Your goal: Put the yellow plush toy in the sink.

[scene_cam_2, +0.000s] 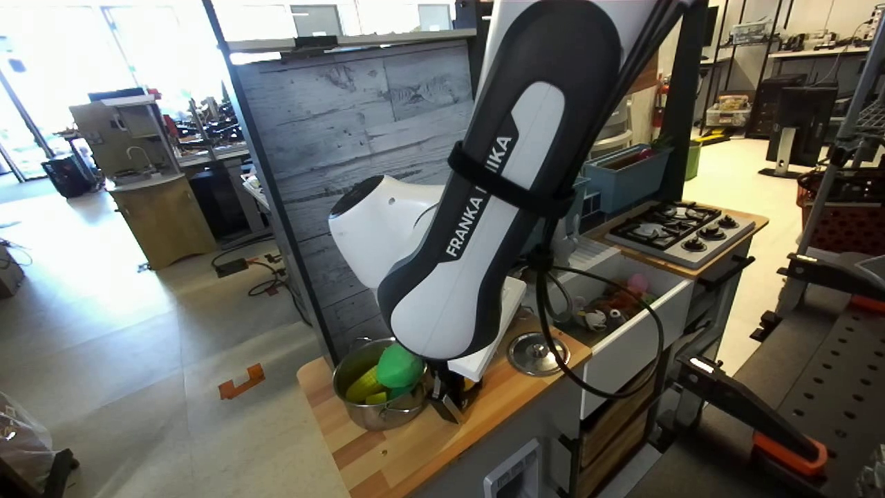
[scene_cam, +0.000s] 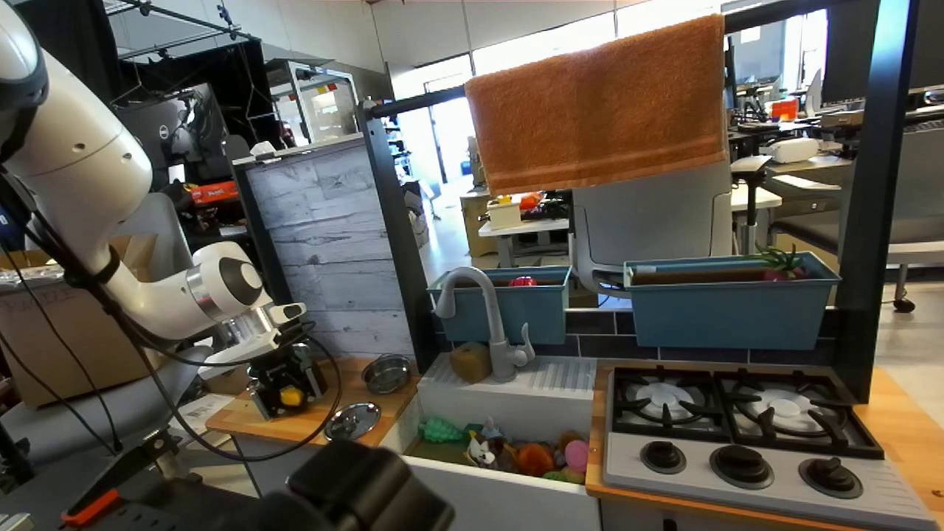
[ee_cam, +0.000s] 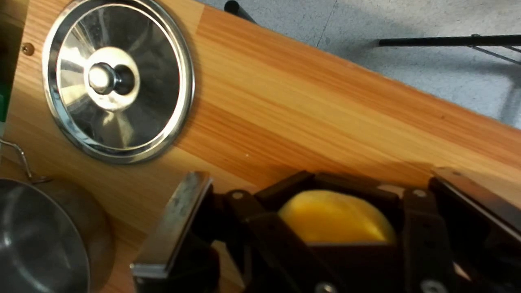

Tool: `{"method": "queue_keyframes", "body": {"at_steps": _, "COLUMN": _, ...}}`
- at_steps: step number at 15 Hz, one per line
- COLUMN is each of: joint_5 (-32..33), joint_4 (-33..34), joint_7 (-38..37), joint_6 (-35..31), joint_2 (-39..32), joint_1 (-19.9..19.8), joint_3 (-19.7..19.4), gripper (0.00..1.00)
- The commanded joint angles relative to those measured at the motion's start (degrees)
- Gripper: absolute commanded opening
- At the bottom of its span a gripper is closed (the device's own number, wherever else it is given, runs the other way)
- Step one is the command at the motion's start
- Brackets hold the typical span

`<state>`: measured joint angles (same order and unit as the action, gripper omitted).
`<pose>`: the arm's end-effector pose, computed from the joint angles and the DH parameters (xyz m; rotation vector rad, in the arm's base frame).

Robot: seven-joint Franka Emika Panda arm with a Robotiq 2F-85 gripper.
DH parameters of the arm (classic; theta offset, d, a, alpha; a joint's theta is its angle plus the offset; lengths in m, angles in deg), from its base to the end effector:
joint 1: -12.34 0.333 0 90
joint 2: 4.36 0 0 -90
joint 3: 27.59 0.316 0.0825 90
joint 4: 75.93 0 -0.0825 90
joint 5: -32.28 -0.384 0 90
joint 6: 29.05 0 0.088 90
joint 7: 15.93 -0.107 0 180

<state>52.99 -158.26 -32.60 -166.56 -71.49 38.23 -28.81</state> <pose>0.5947 0.2718 -0.0315 2.7742 0.6264 -0.1584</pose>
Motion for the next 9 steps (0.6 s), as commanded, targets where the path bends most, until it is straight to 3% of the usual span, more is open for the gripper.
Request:
{"method": "queue_keyframes", "body": {"at_steps": 1, "joint_5": -0.4, "joint_4": -9.2, "joint_7": -1.6, "joint_6": 6.3, "joint_2": 9.4, "joint_1": 0.6, "joint_3": -3.7, "gripper": 0.0}}
{"method": "queue_keyframes", "body": {"at_steps": 9, "joint_5": -1.9, "joint_4": -7.0, "joint_7": -0.6, "joint_6": 8.0, "joint_2": 8.8, "joint_1": -0.6, "joint_3": -2.5, "gripper": 0.0}}
